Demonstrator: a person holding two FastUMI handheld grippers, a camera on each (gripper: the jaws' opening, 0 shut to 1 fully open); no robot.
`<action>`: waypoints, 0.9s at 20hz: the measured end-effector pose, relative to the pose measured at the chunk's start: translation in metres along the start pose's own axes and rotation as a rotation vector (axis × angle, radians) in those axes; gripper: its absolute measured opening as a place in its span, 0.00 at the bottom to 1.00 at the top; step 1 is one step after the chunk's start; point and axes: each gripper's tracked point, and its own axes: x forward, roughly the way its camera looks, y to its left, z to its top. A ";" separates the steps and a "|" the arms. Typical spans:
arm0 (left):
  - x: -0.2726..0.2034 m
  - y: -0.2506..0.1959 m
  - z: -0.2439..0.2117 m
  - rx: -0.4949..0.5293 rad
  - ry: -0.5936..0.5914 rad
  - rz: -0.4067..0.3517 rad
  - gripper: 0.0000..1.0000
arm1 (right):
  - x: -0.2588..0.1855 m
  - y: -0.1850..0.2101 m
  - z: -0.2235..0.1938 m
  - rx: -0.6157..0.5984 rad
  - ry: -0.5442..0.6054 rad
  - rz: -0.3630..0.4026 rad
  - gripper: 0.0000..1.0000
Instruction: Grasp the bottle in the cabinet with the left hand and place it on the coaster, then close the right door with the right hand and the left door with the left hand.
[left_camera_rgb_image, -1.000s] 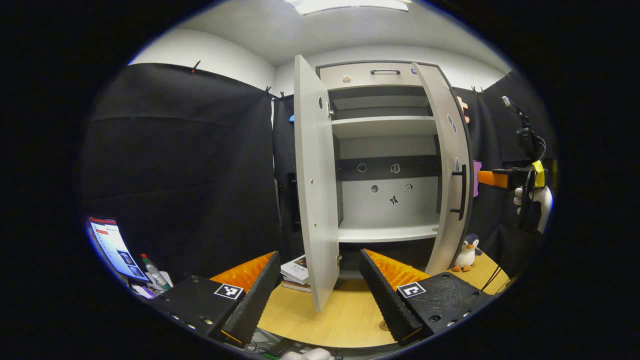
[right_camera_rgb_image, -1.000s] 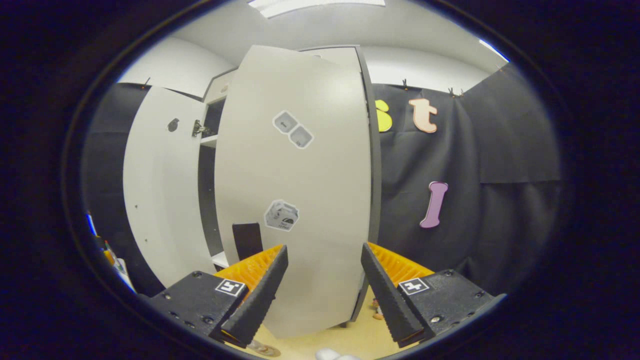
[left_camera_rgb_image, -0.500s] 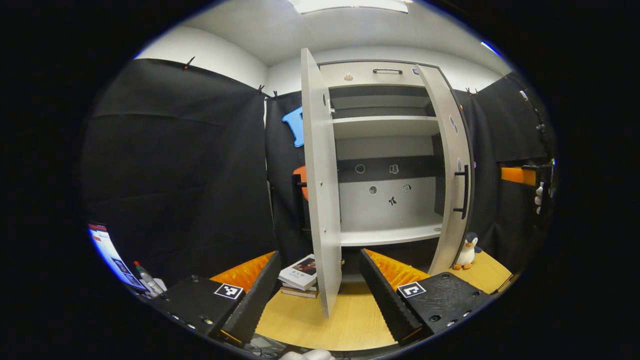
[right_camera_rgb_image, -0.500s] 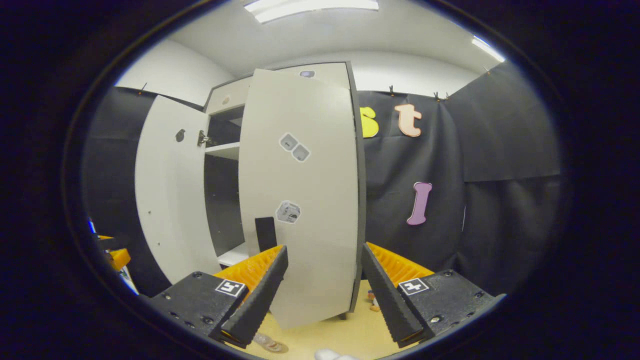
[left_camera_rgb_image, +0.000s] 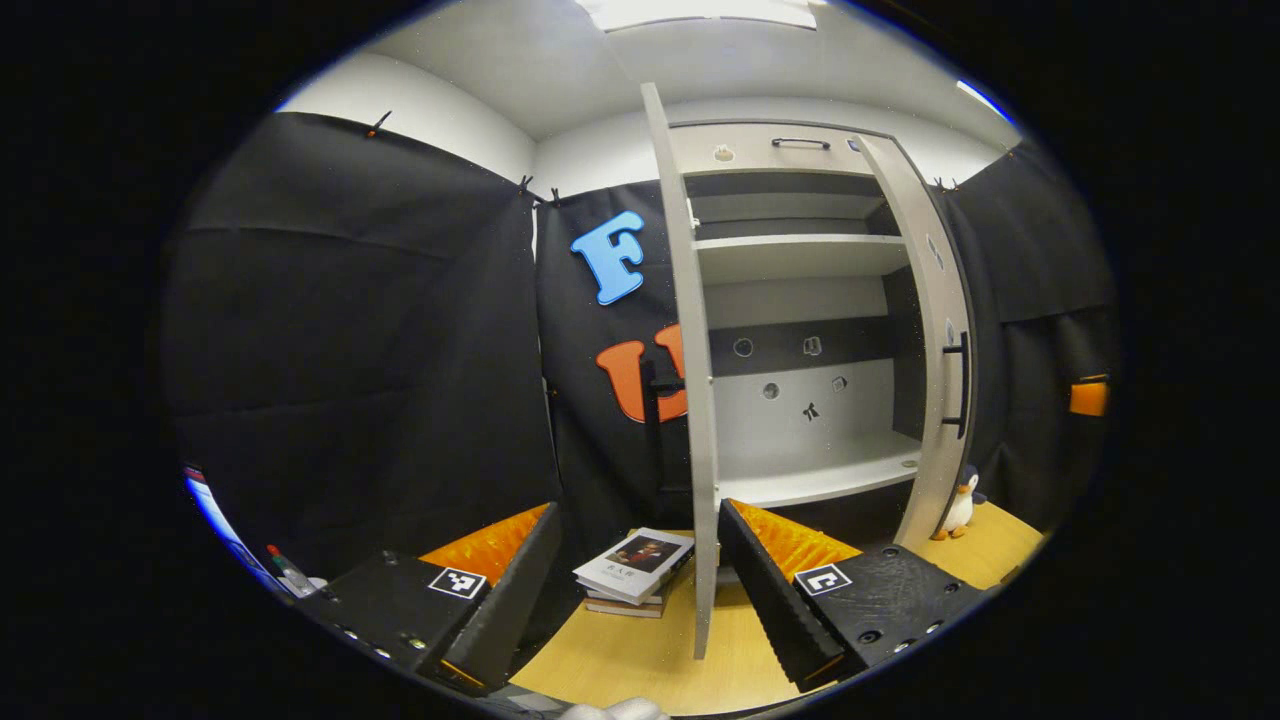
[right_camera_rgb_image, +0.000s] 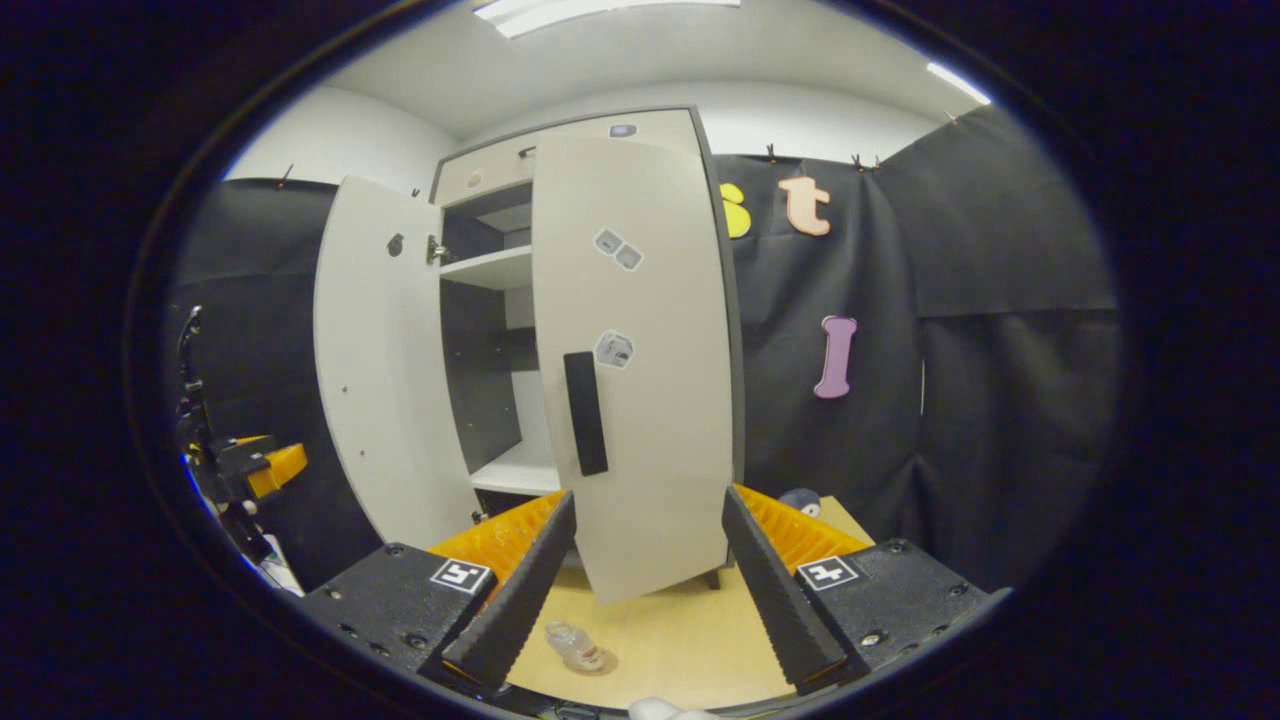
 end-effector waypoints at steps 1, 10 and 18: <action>0.007 0.010 0.003 -0.005 -0.007 0.016 0.96 | -0.003 0.003 -0.004 -0.005 0.008 -0.001 0.94; 0.089 0.060 0.009 -0.095 -0.003 0.074 0.96 | -0.027 0.018 -0.024 -0.037 0.044 -0.010 0.96; 0.099 0.032 0.006 -0.065 0.004 -0.014 0.93 | -0.036 0.008 -0.032 -0.011 0.069 -0.042 0.97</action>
